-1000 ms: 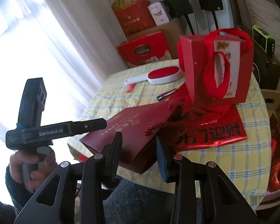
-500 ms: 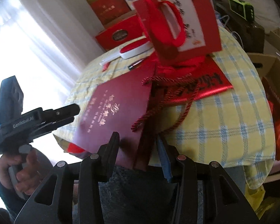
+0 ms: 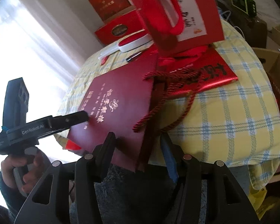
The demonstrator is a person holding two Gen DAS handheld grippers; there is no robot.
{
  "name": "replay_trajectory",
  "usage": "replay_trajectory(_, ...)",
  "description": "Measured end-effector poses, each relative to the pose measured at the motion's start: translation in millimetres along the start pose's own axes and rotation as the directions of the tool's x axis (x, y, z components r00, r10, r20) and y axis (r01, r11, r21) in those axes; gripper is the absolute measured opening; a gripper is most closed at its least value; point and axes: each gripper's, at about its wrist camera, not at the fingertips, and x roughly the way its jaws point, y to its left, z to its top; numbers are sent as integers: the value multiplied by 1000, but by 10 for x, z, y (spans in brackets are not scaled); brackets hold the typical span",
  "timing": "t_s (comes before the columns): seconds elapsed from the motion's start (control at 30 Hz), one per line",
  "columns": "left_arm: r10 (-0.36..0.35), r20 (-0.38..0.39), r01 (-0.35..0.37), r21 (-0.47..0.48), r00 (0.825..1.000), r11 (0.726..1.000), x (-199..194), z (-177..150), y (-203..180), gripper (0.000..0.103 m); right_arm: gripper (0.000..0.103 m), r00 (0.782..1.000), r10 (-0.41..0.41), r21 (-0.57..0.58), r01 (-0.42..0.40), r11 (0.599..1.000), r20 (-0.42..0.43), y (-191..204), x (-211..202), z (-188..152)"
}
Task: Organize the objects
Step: 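Reach the right gripper to the dark red folder on the table and grasp it, then lift the dark red folder off the table with the right gripper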
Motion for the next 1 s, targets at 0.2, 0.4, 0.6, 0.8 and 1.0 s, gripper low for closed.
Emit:
replay_trajectory(0.2, -36, -7, 36, -22, 999, 999, -18, -4, -15, 65, 47, 1000, -14, -46, 14, 999, 9, 42, 16, -25)
replay_trajectory(0.4, -60, -1, 60, 25, 998, 998, -180, -7, -138, 64, 40, 1000, -26, -34, 26, 999, 17, 14, 5, -34)
replay_trajectory(0.6, -167, -15, 167, 73, 986, 983, -271, -21, -279, 64, 40, 998, -63, 14, 62, 998, 30, -87, -49, -5)
replay_trajectory(0.8, -292, -62, 294, 21, 954, 956, -174, -21, -242, 56, 39, 999, -41, 22, 40, 999, 33, -96, -38, -5)
replay_trajectory(1.0, -97, -22, 98, 42, 995, 994, -90, -46, -193, 32, 35, 999, -20, 34, 19, 999, 30, -124, -42, -20)
